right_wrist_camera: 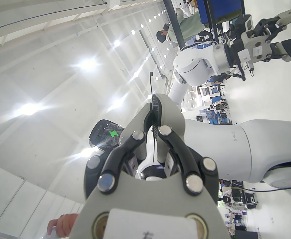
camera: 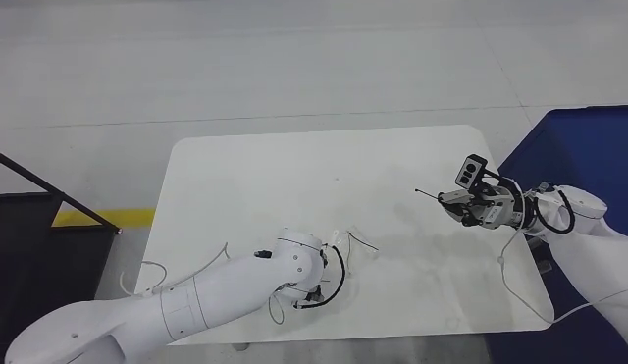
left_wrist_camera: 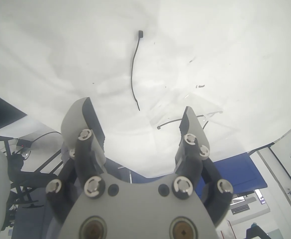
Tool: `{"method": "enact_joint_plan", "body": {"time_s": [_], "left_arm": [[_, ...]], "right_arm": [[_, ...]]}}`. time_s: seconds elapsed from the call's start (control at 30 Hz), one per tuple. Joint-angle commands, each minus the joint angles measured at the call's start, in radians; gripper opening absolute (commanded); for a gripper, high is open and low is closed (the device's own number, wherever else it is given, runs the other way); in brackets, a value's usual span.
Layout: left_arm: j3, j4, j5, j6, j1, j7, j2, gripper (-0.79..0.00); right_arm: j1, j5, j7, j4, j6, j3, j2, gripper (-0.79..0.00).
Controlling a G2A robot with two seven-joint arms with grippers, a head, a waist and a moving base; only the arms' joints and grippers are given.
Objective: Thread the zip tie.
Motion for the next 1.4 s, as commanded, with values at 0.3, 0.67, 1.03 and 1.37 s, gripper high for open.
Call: {"method": "enact_joint_plan", "body": {"time_s": [0.3, 0.67, 1.03, 1.37], "left_arm": [[0.000, 0.000, 0.000, 0.000, 0.000, 0.000, 0.000, 0.000], [-0.005, 0.025, 0.041, -0.031, 0.030, 0.030, 0.000, 0.000], [0.000, 0.044, 0.023, -0.075, 0.039, 0.075, 0.001, -0.071], [0.000, 0.061, 0.072, -0.070, 0.040, 0.069, -0.015, -0.348]], "right_arm": [[0.000, 0.000, 0.000, 0.000, 0.000, 0.000, 0.000, -0.785], [0.000, 0.000, 0.000, 0.000, 0.000, 0.000, 0.000, -0.785], [0.000, 0.000, 0.000, 0.000, 0.000, 0.000, 0.000, -0.785], [0.000, 0.000, 0.000, 0.000, 0.000, 0.000, 0.000, -0.785]]}}
